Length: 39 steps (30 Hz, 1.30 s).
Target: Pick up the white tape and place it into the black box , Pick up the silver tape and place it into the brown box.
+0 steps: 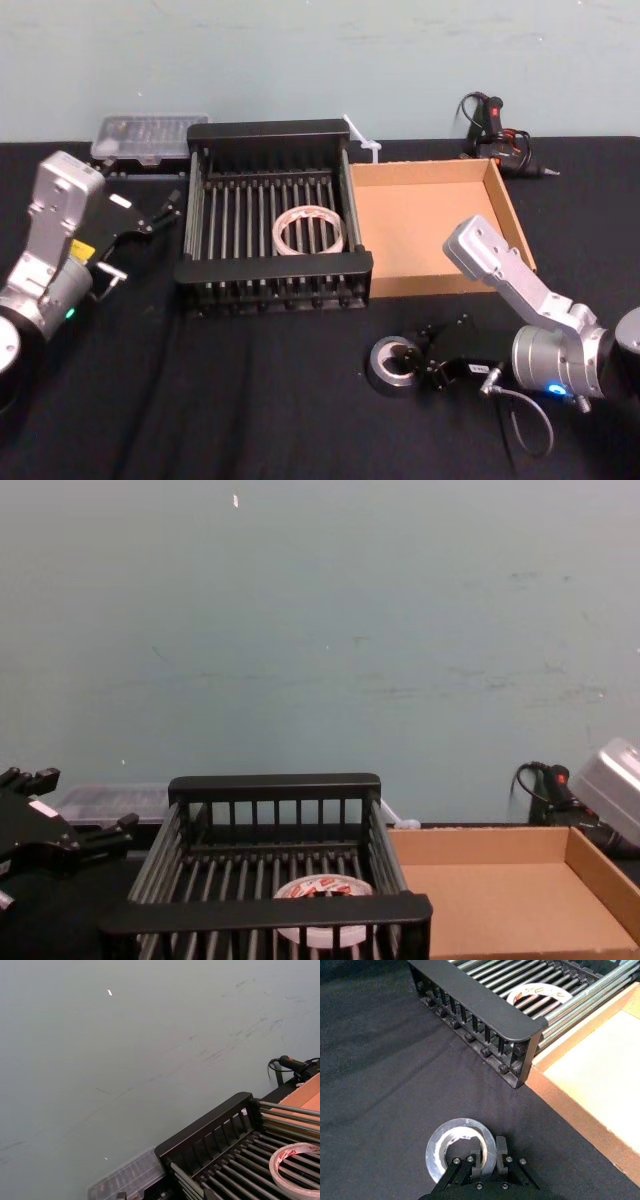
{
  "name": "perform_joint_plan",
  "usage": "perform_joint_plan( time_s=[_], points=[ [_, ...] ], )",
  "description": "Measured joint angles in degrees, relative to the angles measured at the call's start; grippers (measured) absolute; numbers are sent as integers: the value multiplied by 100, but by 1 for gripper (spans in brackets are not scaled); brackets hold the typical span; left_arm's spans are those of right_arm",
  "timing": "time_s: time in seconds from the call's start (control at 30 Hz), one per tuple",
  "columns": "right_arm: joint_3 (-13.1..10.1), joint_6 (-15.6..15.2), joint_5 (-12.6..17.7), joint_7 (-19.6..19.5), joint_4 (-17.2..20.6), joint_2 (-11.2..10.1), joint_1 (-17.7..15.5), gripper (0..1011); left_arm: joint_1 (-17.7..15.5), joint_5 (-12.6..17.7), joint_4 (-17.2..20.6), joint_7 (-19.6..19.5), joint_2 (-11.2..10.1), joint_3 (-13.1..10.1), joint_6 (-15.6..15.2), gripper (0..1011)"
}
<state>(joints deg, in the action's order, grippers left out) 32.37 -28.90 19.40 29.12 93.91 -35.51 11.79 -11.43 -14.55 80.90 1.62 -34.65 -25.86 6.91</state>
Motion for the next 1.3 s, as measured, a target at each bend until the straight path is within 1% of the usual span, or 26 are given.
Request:
perform_joint_plan(
  time_s=[0.3,0.4,0.53,0.63,0.67,0.73,0.83,0.9,0.93,0.97,1.03,1.13,1.23,1.3],
  points=[
    [-3,21,-11,4,3,-6,-5,184,0,0,0,0,0,0,0,1001],
    [-39,29,-14,1,17,-9,-17,184,0,0,0,0,0,0,0,1001],
    [-125,34,19,-30,54,-8,-33,184,0,0,0,0,0,0,0,1002],
    [-238,50,67,-108,89,-1,-36,184,0,0,0,0,0,0,0,1001],
    [-238,50,67,-108,89,-1,-36,184,0,0,0,0,0,0,0,1001],
    [-354,69,113,-193,108,14,-36,184,0,0,0,0,0,0,0,1001],
    [-436,84,138,-259,114,33,-30,184,0,0,0,0,0,-1,0,1001],
    [-532,97,160,-353,110,69,-7,183,0,0,0,0,0,0,0,1001],
    [-532,97,160,-353,110,69,-7,183,0,0,0,0,0,0,0,1001],
    [-616,98,164,-465,85,118,27,184,0,0,0,0,0,0,0,1001],
    [-699,95,166,-574,38,189,73,184,0,0,0,0,0,0,0,1001],
    [-769,90,162,-675,-23,265,140,184,0,0,0,0,0,0,0,1001],
    [-833,70,115,-799,-140,393,262,184,0,0,0,0,0,0,0,1001],
    [-840,64,99,-821,-163,413,283,184,0,0,0,0,0,0,0,1001]
  ],
)
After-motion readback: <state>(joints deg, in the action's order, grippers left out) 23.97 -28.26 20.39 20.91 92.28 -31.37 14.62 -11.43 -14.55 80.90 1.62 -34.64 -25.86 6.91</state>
